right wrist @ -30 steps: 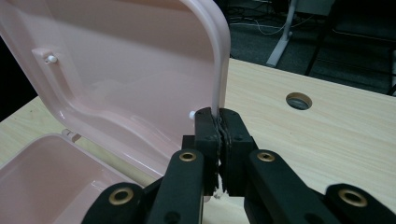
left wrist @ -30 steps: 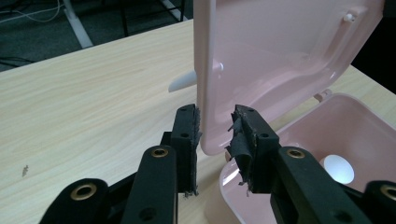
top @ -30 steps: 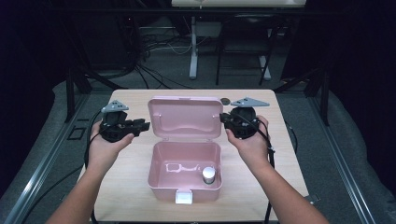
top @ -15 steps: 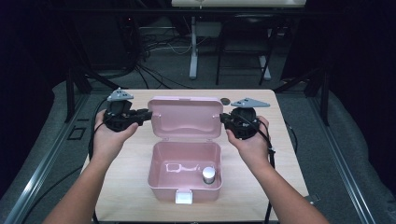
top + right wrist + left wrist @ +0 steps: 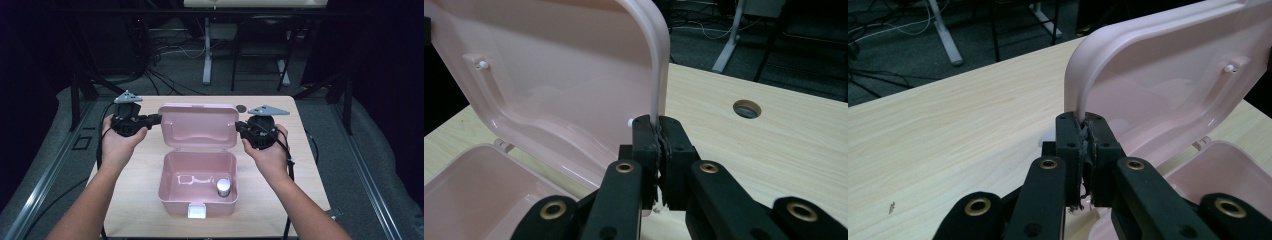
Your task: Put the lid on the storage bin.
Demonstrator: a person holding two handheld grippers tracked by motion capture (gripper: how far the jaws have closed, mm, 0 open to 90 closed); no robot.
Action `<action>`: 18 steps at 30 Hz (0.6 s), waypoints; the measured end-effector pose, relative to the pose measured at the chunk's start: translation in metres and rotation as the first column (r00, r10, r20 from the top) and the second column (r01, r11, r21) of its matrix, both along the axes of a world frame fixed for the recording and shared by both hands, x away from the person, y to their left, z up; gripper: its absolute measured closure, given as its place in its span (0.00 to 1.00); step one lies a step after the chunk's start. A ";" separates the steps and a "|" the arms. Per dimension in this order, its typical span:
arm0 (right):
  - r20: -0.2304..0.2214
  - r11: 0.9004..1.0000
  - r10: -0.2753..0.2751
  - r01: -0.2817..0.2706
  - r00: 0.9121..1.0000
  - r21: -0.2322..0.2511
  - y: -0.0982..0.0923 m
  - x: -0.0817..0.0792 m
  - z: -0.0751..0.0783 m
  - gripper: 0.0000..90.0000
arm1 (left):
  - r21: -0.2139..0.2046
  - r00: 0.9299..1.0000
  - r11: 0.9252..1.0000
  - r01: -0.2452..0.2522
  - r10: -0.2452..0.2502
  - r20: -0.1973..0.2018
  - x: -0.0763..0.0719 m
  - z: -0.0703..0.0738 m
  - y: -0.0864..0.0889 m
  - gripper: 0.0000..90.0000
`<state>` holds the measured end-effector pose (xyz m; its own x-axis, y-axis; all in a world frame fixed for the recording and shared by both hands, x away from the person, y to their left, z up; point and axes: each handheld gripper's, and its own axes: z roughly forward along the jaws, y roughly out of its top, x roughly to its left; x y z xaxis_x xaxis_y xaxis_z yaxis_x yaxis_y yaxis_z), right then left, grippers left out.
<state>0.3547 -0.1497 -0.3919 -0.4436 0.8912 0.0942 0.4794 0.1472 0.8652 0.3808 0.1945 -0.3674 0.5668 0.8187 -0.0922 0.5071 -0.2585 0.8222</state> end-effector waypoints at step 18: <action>0.002 0.999 0.019 -0.019 1.000 0.032 -0.004 -0.005 -0.001 0.94 | 0.028 1.000 1.000 0.001 -0.002 0.024 -0.015 0.003 -0.003 0.96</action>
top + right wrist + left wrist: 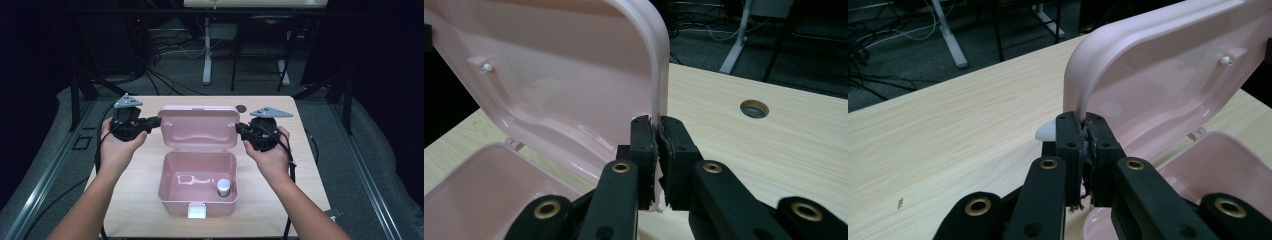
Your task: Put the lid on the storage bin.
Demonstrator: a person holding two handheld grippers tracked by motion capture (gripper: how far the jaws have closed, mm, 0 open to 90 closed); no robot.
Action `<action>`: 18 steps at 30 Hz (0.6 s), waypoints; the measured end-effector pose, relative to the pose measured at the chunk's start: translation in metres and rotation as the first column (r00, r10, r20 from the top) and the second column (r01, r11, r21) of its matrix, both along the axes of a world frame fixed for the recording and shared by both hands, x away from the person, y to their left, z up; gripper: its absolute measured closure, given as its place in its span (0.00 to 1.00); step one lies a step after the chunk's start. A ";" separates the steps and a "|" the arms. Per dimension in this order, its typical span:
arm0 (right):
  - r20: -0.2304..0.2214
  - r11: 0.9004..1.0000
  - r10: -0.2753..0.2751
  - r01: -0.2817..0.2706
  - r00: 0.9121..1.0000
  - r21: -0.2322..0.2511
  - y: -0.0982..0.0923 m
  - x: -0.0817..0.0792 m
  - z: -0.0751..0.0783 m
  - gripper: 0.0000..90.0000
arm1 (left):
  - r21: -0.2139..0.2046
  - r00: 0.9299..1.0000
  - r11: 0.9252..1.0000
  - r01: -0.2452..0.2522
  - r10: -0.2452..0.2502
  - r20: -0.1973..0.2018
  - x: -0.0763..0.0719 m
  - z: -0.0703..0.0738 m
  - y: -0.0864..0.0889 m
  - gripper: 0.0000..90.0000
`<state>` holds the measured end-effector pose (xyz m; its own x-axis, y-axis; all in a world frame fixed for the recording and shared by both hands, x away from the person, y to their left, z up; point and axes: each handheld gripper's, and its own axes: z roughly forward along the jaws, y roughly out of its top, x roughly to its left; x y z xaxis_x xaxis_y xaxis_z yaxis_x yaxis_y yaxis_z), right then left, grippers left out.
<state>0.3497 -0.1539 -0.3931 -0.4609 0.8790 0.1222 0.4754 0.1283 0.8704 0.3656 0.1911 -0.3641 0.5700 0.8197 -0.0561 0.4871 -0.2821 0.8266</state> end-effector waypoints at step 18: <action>0.011 1.000 0.016 -0.016 1.000 -0.010 0.001 -0.012 0.003 0.93 | 0.003 1.000 1.000 0.023 -0.023 0.004 -0.011 0.000 0.003 0.95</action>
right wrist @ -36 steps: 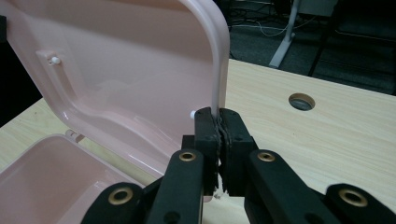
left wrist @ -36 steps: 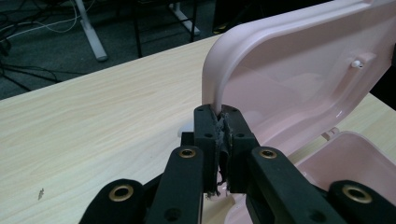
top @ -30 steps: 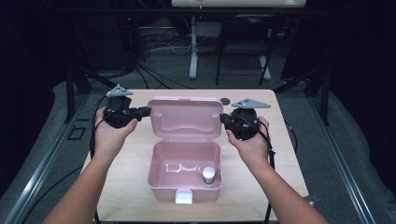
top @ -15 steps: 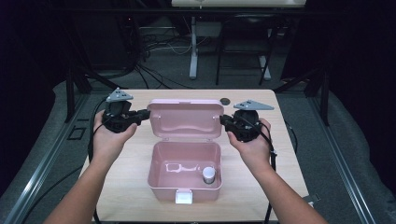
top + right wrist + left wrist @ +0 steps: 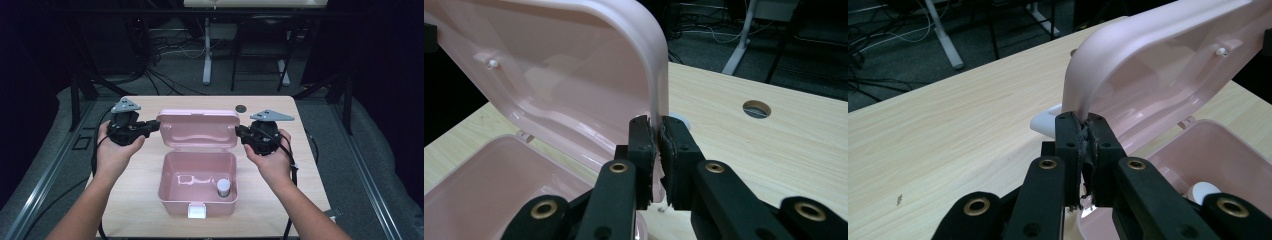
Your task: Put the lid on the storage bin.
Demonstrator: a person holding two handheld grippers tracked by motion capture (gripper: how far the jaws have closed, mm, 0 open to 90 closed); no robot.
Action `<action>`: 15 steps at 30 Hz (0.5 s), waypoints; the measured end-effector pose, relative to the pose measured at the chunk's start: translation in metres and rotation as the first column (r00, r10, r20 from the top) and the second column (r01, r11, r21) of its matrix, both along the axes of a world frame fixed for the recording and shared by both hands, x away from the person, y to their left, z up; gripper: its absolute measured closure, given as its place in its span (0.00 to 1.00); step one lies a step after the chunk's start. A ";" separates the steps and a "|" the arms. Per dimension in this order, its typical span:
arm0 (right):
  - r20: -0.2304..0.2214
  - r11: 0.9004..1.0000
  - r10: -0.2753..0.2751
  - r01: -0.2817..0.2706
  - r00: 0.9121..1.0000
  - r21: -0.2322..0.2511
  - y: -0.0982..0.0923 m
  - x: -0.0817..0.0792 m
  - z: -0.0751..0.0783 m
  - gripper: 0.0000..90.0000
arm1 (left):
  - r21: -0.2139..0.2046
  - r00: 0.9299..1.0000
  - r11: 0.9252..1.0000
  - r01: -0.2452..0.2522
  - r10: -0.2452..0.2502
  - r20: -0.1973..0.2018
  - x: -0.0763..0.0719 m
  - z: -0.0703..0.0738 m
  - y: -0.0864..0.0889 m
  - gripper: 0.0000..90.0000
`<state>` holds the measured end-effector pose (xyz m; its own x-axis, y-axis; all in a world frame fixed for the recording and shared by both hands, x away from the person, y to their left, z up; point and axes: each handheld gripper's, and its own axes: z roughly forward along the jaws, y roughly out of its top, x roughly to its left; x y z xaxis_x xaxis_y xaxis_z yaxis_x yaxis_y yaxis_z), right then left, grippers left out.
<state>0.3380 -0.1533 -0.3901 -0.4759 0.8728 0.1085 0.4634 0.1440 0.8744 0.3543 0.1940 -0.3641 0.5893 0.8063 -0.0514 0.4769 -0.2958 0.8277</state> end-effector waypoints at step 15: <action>-0.002 1.000 0.024 -0.024 1.000 0.006 -0.003 -0.008 0.000 0.92 | -0.002 1.000 1.000 0.025 -0.025 -0.003 -0.011 0.000 0.003 0.95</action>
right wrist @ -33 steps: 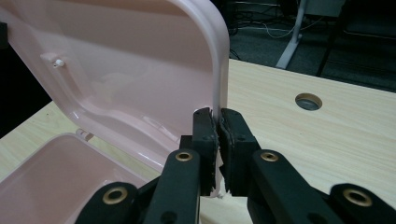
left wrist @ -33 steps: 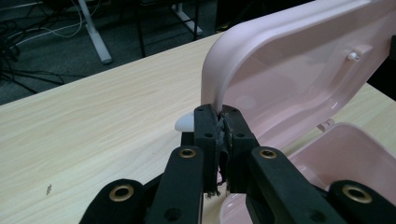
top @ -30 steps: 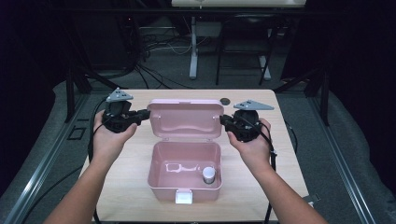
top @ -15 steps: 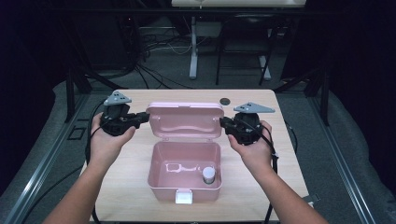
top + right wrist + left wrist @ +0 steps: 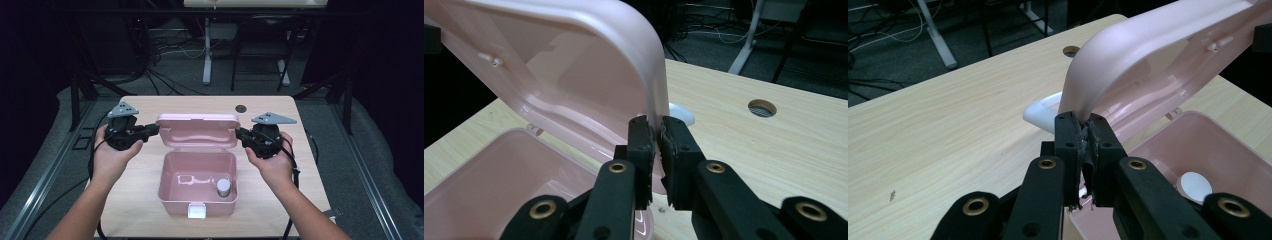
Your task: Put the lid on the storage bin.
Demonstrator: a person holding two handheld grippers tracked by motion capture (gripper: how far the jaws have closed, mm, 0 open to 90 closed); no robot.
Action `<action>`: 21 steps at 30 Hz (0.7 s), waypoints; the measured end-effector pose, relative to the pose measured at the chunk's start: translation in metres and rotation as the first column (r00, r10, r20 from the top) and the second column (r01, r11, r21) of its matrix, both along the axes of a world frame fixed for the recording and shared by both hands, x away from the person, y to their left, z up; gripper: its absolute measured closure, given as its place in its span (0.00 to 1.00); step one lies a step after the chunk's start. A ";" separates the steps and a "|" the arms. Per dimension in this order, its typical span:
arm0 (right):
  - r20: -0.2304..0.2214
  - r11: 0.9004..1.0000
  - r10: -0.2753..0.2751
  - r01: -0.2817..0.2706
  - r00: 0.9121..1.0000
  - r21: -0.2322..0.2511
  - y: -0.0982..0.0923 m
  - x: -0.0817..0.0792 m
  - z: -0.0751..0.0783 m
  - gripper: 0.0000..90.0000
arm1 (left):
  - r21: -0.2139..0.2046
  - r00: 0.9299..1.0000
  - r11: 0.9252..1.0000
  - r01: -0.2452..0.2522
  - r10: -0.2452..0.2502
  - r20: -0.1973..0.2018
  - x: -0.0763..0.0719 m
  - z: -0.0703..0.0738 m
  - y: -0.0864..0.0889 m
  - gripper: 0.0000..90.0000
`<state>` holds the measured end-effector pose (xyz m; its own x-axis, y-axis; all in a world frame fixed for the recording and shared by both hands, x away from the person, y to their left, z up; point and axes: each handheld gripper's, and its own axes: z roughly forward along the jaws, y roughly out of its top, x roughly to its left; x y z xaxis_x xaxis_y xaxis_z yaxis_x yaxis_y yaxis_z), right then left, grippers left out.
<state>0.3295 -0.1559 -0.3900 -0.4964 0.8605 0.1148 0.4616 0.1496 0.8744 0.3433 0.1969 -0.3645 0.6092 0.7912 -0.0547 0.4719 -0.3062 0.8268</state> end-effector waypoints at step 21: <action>-0.003 1.000 0.021 -0.021 1.000 0.010 -0.002 -0.013 -0.002 0.91 | -0.017 0.999 0.999 0.028 -0.029 -0.017 -0.015 -0.003 0.004 0.93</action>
